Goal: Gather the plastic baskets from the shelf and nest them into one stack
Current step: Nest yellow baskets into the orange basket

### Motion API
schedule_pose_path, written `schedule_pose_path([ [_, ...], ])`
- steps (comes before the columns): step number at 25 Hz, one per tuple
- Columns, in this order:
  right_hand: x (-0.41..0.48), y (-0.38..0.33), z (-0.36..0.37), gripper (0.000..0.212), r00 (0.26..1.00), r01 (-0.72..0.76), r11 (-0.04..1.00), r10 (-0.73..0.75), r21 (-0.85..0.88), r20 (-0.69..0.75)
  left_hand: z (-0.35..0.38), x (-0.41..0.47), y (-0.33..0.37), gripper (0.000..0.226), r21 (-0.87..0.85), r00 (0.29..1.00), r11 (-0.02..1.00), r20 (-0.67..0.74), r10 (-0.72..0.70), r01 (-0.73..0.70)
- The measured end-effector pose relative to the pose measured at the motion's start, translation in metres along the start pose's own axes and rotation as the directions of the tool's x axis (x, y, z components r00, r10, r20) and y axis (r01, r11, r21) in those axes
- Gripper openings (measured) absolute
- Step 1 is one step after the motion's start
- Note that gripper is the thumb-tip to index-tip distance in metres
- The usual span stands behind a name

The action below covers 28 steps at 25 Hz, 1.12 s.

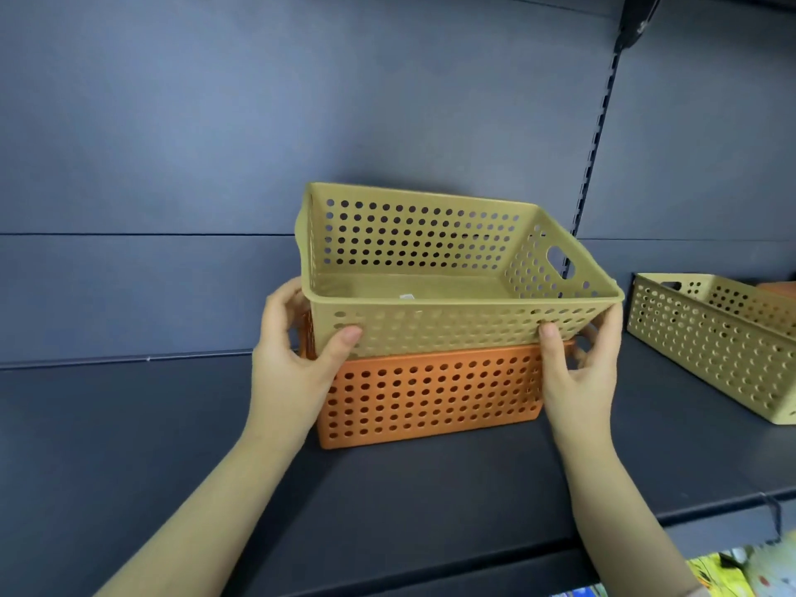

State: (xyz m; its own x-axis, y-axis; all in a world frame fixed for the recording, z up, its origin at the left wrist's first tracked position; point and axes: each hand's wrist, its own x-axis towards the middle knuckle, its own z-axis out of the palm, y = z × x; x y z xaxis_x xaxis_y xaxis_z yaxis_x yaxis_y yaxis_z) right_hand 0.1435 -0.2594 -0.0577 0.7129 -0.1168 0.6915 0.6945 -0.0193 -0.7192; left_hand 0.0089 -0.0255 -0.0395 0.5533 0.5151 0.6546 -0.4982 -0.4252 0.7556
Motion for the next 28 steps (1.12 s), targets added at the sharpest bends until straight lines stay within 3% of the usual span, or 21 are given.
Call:
schedule_pose_path([
  [4, 0.000, 0.000, -0.003, 0.082, 0.996, -0.024, 0.998, 0.030, -0.061, 0.090, 0.004, -0.003, 0.001, 0.044, -0.033, 0.995, 0.998, -0.076, -0.061, 0.059],
  [8, 0.000, 0.001, -0.003, 0.081, 0.991, -0.061, 0.993, 0.072, -0.103, 0.114, 0.004, 0.001, -0.007, 0.047, -0.040, 0.989, 0.990, -0.065, -0.135, 0.133],
  [13, -0.006, -0.001, -0.003, 0.088, 0.994, -0.027, 0.996, 0.036, -0.086, 0.106, 0.012, -0.003, -0.015, 0.090, -0.012, 0.987, 0.990, -0.076, -0.140, 0.140],
  [16, -0.006, 0.003, -0.005, 0.086, 0.994, -0.027, 0.996, 0.036, -0.080, 0.107, 0.012, -0.004, -0.016, 0.085, -0.043, 0.989, 0.988, -0.004, -0.150, 0.150],
  [21, -0.003, 0.005, -0.007, 0.059, 0.991, -0.102, 0.994, 0.104, -0.032, 0.082, 0.016, -0.007, -0.012, 0.065, -0.077, 0.983, 0.984, 0.095, -0.155, 0.162],
  [23, -0.002, 0.004, -0.007, 0.051, 0.990, -0.125, 0.992, 0.126, -0.017, 0.058, 0.015, -0.008, -0.015, 0.073, -0.025, 0.978, 0.988, 0.143, -0.150, 0.155],
  [26, 0.002, 0.006, -0.010, 0.045, 0.976, -0.216, 0.972, 0.219, 0.095, -0.022, 0.016, -0.011, -0.022, 0.108, 0.132, 0.936, 0.983, 0.313, -0.163, 0.127],
  [28, 0.005, 0.008, -0.014, 0.049, 0.950, -0.281, 0.944, 0.299, 0.172, -0.086, 0.023, -0.014, -0.022, 0.113, 0.184, 0.906, 0.978, 0.389, -0.166, 0.100],
])
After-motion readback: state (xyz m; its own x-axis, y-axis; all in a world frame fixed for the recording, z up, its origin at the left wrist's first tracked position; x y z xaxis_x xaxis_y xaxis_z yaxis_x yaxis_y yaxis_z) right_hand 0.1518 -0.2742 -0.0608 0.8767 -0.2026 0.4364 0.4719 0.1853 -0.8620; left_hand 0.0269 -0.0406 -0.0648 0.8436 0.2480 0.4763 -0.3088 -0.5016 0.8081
